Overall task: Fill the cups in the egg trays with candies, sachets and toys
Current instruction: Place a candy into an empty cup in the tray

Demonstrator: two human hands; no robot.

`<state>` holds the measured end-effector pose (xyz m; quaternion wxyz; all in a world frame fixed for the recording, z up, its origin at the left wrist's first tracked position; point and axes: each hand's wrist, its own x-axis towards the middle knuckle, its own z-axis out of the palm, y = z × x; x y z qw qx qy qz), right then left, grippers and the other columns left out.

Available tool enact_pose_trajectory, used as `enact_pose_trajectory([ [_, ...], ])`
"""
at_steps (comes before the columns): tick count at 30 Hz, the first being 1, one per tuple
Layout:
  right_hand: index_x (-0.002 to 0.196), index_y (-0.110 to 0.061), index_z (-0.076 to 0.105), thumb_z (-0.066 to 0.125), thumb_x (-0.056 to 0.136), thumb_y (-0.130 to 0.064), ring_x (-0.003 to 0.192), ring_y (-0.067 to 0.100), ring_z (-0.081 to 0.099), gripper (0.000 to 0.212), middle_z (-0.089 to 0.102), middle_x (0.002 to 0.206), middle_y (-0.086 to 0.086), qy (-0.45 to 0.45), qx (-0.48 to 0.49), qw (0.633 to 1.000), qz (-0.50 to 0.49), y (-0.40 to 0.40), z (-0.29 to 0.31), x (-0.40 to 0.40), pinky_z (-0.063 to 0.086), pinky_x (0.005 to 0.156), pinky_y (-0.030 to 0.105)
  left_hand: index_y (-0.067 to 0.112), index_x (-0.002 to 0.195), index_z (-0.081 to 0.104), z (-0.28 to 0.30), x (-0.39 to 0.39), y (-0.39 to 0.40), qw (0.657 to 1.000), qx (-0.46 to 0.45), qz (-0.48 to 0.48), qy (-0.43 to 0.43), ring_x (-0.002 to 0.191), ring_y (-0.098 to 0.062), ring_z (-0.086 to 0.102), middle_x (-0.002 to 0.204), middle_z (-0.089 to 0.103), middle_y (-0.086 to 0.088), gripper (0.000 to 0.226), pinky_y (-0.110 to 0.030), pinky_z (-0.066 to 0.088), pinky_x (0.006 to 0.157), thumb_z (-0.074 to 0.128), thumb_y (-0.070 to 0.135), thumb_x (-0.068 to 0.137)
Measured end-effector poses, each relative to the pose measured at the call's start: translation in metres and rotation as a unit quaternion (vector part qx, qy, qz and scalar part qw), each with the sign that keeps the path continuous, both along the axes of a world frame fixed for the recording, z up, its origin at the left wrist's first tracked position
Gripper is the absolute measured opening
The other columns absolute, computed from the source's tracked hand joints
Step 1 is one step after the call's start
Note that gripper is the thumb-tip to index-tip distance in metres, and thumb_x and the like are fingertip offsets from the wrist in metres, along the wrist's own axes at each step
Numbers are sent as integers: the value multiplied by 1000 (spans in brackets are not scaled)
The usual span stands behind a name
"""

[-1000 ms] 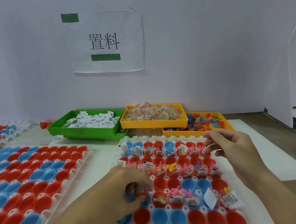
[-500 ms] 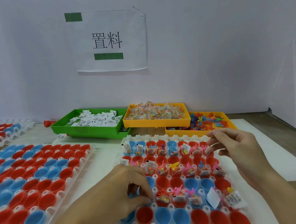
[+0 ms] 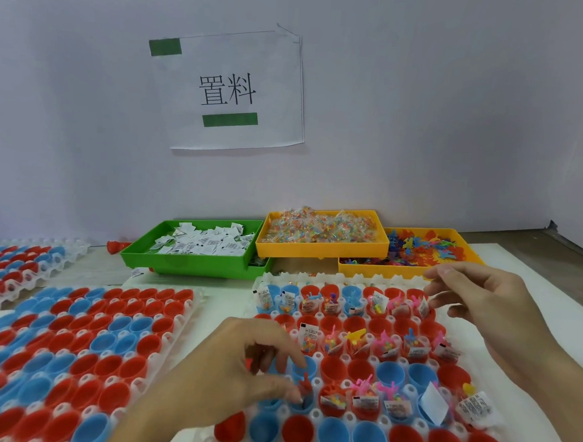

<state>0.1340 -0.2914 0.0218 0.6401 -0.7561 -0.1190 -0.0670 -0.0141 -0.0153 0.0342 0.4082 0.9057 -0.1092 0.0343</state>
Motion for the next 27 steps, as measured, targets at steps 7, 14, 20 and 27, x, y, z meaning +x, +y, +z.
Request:
enact_pose_trajectory([
  [7,88,-17,75,54,100,-17,76,25,70,24,74,76,0,5,-1,1000,-11,1,-1,1,50,66,32,35,84,72,42,66,43,955,112,246,-125,76,-7,64,86,73,12,11,-26,51,68,67,29,91],
  [14,86,-18,75,54,99,-18,74,24,70,25,74,74,-1,6,-2,1000,-7,3,-2,1,50,65,31,-3,104,71,32,168,104,902,204,379,-19,98,-34,64,110,69,-22,22,-37,52,85,53,-1,92],
  [20,84,-18,76,54,99,-16,72,24,70,27,74,74,2,10,3,1000,3,4,-3,2,49,63,31,5,71,52,18,188,113,884,283,366,70,93,-32,65,97,64,-29,24,-42,52,76,65,12,89],
  [27,80,-22,77,55,99,-16,69,17,69,30,73,73,0,6,8,1000,11,4,-5,3,51,64,31,-2,95,76,12,192,116,892,228,388,33,80,-26,66,92,74,-20,22,-36,55,72,78,16,84],
])
